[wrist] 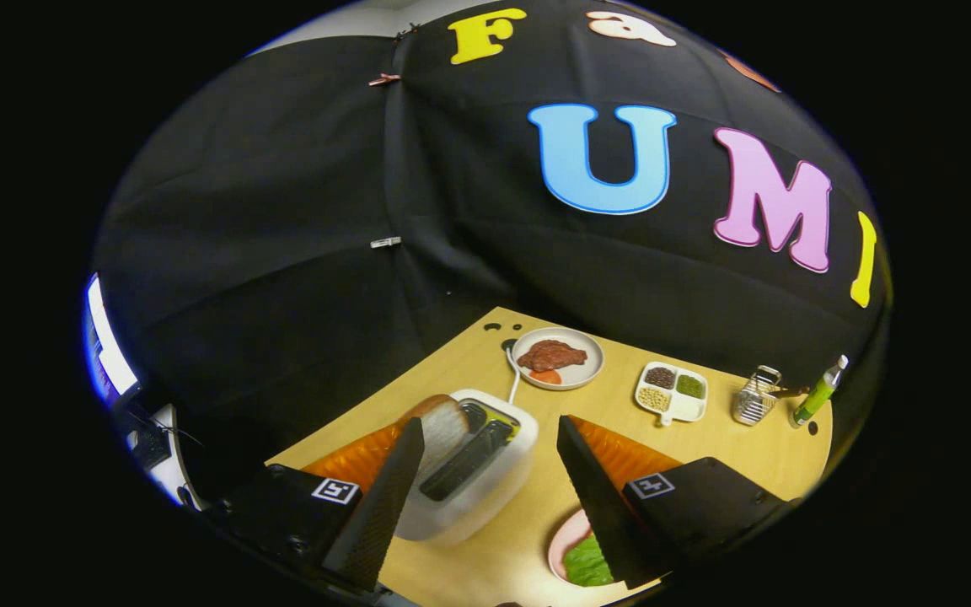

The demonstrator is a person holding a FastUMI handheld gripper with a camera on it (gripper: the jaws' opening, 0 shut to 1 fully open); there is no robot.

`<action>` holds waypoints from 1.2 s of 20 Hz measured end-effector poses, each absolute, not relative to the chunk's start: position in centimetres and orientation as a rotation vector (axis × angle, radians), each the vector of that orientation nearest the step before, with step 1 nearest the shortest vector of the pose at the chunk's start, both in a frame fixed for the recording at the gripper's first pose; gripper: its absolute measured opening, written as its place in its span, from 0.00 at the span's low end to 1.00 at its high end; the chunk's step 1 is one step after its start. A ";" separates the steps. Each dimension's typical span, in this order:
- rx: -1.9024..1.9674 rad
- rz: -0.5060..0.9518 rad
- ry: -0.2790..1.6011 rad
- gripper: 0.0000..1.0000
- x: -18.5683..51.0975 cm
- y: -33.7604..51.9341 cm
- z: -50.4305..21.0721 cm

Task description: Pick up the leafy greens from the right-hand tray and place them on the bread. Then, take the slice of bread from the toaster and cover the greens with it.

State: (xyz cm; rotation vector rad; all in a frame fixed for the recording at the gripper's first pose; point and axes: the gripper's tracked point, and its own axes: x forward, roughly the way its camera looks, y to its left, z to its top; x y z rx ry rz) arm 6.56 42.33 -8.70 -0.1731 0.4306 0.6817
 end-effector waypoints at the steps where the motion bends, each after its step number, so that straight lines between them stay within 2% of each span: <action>1: -0.178 0.698 0.440 0.99 6.1 43.5 -9.2; 6: -0.226 0.721 0.463 0.99 5.4 48.6 -11.5; 16: -0.288 0.603 0.550 0.99 7.6 51.2 -17.4; 24: -0.371 0.570 0.547 0.83 8.3 51.0 -18.9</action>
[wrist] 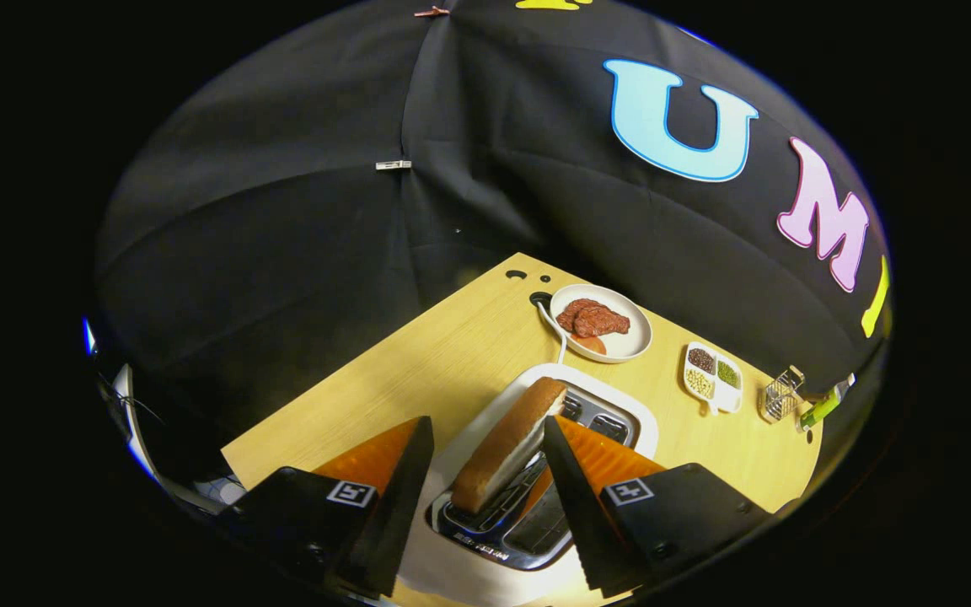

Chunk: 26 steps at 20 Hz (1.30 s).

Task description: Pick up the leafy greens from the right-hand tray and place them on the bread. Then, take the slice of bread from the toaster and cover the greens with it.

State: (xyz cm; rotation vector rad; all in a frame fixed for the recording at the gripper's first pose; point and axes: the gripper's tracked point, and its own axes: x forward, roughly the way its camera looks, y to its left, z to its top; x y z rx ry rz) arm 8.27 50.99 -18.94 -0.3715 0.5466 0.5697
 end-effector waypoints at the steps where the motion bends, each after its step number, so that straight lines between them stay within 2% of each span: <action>1: -0.361 0.575 0.547 0.75 8.3 51.1 -18.8; 2: -0.354 0.567 0.545 0.69 8.5 51.1 -18.6; 7: -0.355 0.546 0.569 0.21 8.7 49.2 -18.2; 11: -0.296 0.595 0.595 0.13 8.3 49.6 -17.8; 26: -0.035 0.574 0.510 0.13 10.2 43.8 -8.3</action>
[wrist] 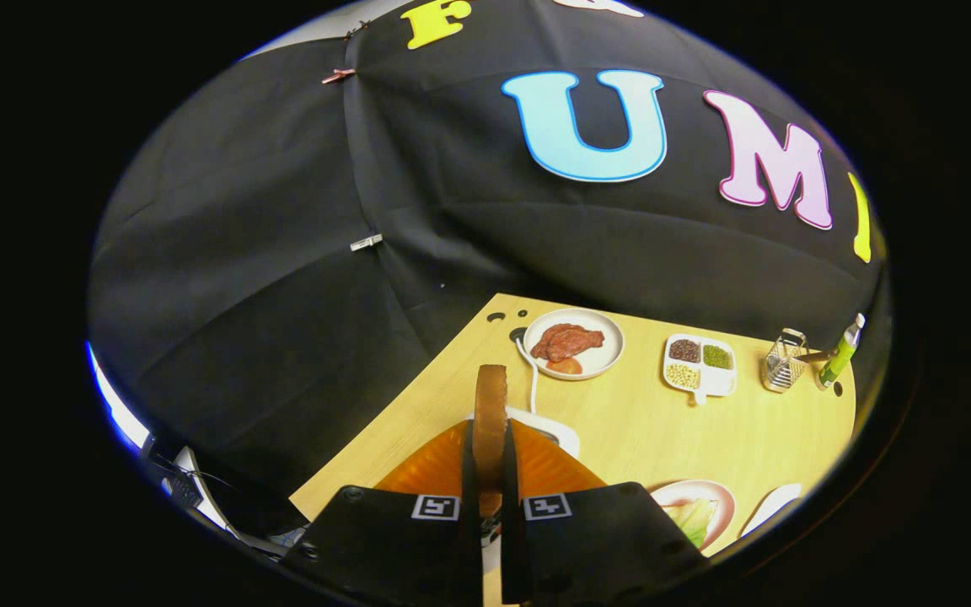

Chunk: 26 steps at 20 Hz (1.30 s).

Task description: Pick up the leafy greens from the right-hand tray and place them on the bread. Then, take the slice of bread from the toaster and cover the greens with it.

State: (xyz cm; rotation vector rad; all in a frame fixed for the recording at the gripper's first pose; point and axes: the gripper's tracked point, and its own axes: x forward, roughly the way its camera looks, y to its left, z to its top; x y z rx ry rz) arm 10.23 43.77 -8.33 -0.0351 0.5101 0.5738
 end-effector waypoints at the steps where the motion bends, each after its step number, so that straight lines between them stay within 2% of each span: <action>1: -0.026 0.564 0.503 0.13 10.5 42.8 -8.0; 9: 0.063 0.484 0.492 0.13 11.9 33.6 -8.3; 16: 0.166 0.376 0.568 0.13 11.8 26.2 -13.6; 26: 0.276 0.304 0.738 0.13 11.0 21.9 -22.2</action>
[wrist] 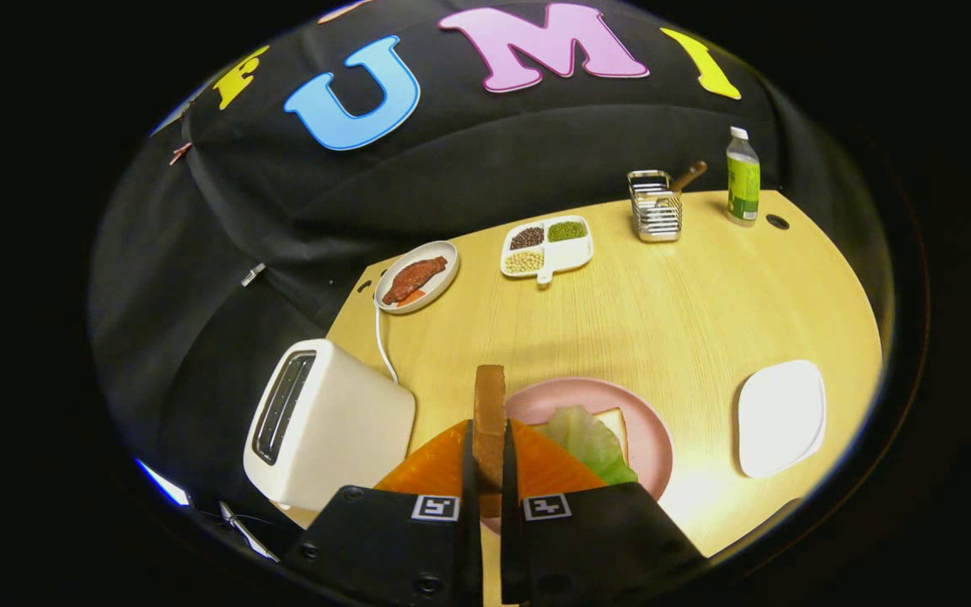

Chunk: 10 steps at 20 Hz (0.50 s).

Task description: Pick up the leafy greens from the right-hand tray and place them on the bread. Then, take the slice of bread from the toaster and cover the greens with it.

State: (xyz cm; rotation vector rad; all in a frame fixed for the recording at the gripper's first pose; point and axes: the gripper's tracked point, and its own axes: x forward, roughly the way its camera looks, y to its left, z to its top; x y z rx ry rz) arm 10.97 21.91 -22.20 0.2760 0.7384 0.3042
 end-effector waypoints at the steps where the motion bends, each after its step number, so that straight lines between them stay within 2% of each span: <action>1: 0.280 0.301 0.744 0.13 11.1 21.7 -22.7; 8: 0.274 0.247 0.767 0.14 11.8 18.4 -24.3; 10: 0.268 0.228 0.777 0.19 11.6 17.5 -24.9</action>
